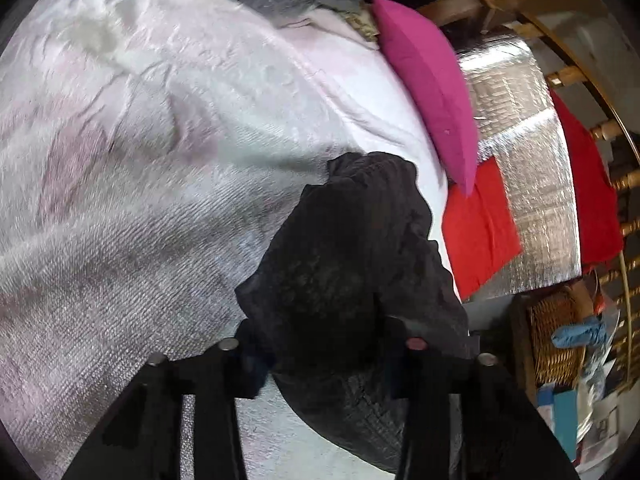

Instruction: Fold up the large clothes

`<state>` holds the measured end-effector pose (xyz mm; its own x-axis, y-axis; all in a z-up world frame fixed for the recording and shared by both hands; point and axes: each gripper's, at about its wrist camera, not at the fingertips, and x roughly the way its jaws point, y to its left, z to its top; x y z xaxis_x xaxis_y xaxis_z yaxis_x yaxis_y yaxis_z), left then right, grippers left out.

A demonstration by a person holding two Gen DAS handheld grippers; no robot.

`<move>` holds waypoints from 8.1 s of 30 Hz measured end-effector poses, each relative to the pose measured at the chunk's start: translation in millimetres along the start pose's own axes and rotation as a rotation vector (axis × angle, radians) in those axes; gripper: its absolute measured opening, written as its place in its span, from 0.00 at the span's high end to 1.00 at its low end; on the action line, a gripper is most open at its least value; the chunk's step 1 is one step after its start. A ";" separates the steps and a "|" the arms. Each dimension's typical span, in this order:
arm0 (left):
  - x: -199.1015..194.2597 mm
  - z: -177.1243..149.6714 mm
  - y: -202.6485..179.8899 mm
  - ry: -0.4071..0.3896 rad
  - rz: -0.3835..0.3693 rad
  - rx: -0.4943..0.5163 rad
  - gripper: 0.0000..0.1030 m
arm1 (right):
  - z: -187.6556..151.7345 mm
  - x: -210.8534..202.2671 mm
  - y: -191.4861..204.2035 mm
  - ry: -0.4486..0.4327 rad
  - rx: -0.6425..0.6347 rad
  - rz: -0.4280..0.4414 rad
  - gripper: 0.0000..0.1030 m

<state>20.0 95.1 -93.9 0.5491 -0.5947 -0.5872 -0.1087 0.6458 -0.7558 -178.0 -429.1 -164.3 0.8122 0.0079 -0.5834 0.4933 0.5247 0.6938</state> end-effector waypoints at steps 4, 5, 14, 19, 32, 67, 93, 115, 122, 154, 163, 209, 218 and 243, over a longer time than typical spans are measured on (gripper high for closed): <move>-8.9 -6.0 -12.8 -0.009 -0.008 0.047 0.66 | -5.7 -17.6 8.6 -0.023 -0.029 -0.008 0.66; -13.1 -9.2 -13.8 0.001 -0.001 0.055 0.66 | -8.1 -23.6 8.9 -0.024 -0.030 -0.012 0.66; -54.0 -51.7 36.8 0.104 0.031 0.164 0.66 | -39.0 -90.2 -19.7 0.034 -0.050 -0.025 0.66; -59.6 -74.1 67.4 0.110 0.076 0.208 0.66 | -78.4 -131.4 -56.8 0.042 -0.025 -0.016 0.66; -120.6 -65.5 106.4 0.175 0.064 0.145 0.51 | -87.5 -195.1 -81.2 0.207 -0.008 -0.097 0.39; -43.7 -109.6 26.2 -0.115 0.360 0.923 0.34 | -33.0 -91.2 40.6 -0.023 -0.463 -0.246 0.62; -25.7 -130.7 14.2 -0.113 0.454 1.042 0.34 | 7.4 -5.5 13.9 0.094 -0.299 -0.365 0.63; -26.3 -129.8 14.0 -0.117 0.471 1.065 0.34 | 4.3 -41.4 9.8 0.086 -0.287 -0.277 0.61; -22.0 -129.6 15.5 -0.093 0.483 1.057 0.33 | -18.7 -99.7 12.4 0.047 -0.334 -0.190 0.61; -81.5 -86.1 77.1 -0.018 0.363 0.749 0.16 | -113.8 -171.2 -19.4 0.194 -0.259 -0.120 0.61; -73.7 -90.0 76.4 -0.017 0.375 0.789 0.16 | -110.9 -170.6 -31.5 0.200 -0.203 -0.085 0.61; -81.9 -121.6 50.2 -0.103 0.420 0.961 0.16 | -152.2 -143.9 49.2 0.055 -0.551 -0.209 0.43; -48.9 -122.3 64.3 0.036 0.472 0.934 0.16 | -117.2 -138.8 2.4 0.084 -0.377 -0.256 0.57; -85.9 -101.5 89.5 0.009 0.380 0.760 0.16 | -108.1 -182.6 -56.8 0.100 -0.109 -0.144 0.47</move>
<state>-121.0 155.4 -140.6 0.5808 -0.2743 -0.7664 0.3036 0.9466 -0.1087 -388.0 -368.3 -142.8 0.6982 0.0077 -0.7159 0.5610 0.6152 0.5538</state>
